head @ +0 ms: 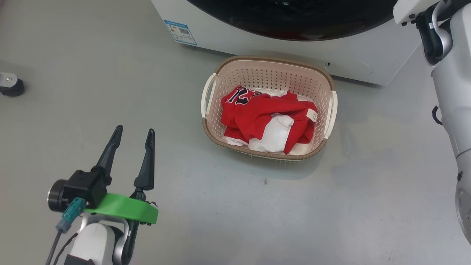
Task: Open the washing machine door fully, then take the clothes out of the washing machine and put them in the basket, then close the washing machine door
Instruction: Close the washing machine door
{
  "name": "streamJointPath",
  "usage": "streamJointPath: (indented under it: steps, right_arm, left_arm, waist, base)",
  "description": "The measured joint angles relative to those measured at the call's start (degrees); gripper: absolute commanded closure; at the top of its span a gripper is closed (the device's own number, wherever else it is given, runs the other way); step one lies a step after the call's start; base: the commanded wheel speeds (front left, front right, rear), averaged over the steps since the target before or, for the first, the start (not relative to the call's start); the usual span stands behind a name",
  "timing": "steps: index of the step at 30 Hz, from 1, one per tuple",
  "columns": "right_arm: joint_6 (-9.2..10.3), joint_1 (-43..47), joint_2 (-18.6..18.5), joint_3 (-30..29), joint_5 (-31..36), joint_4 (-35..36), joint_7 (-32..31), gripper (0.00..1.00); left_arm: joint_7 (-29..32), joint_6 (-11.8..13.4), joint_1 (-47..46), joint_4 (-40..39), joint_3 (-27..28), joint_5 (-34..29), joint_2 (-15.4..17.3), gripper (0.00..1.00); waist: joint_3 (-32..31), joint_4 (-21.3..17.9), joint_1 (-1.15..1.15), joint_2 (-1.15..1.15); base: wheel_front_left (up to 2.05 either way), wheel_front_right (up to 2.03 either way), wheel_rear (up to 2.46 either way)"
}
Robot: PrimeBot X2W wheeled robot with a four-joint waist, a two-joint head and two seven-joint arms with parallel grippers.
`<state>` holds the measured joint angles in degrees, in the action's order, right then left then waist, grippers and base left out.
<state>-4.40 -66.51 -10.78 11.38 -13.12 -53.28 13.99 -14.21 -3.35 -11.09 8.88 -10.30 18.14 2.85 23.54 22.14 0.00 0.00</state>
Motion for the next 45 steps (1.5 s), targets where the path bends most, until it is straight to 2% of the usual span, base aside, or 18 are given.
streamJointPath:
  steps: [7,14,21,22,23,27,45]
  right_arm:
    - [-0.01,0.0,0.3,0.8,0.1,-1.1,0.0,1.0]
    - [-0.59,0.6,2.0,1.9,0.1,-1.2,0.5,1.0]
    - [-1.1,5.3,3.9,1.6,-0.6,3.8,0.5,1.0]
    - [-1.11,6.1,4.1,1.6,-0.7,4.7,0.5,0.92]
    - [-1.26,6.8,4.3,1.4,-1.0,5.4,0.5,0.77]
    - [-1.59,11.2,5.1,1.4,-1.4,7.3,0.5,0.0]
    - [-2.03,31.6,6.5,0.0,-2.5,17.5,0.5,0.0]
  left_arm:
    - [-0.1,0.0,-0.6,0.8,0.5,0.0,0.0,0.0]
    - [-0.1,0.0,-0.7,1.5,0.8,-0.1,-0.1,0.0]
    - [-0.1,0.0,-0.7,1.8,1.3,-0.1,0.0,0.0]
    - [-0.1,0.0,-0.7,1.8,1.4,-0.1,0.0,0.0]
    - [-0.1,0.0,-0.7,1.8,1.5,-0.1,0.0,0.0]
    - [-0.1,0.0,-0.7,2.0,1.8,-0.3,0.3,0.0]
    - [-0.2,0.6,2.0,3.6,2.5,-1.5,1.6,0.0]
  waist:
    - [-0.7,-0.5,0.0,0.0]
    - [-1.8,-2.0,0.0,0.0]
    - [-3.3,-4.0,0.0,0.0]
    - [-3.6,-4.3,0.0,0.0]
    - [-3.8,-4.7,0.0,0.0]
    - [-4.8,-6.2,0.0,0.0]
    - [-11.1,-12.7,0.0,0.0]
  base:
    - [0.0,0.0,0.0]
    - [0.0,0.0,0.0]
    - [0.0,0.0,0.0]
    - [0.0,0.0,0.0]
    - [0.0,0.0,0.0]
    - [0.0,0.0,0.0]
    - [0.0,0.0,0.0]
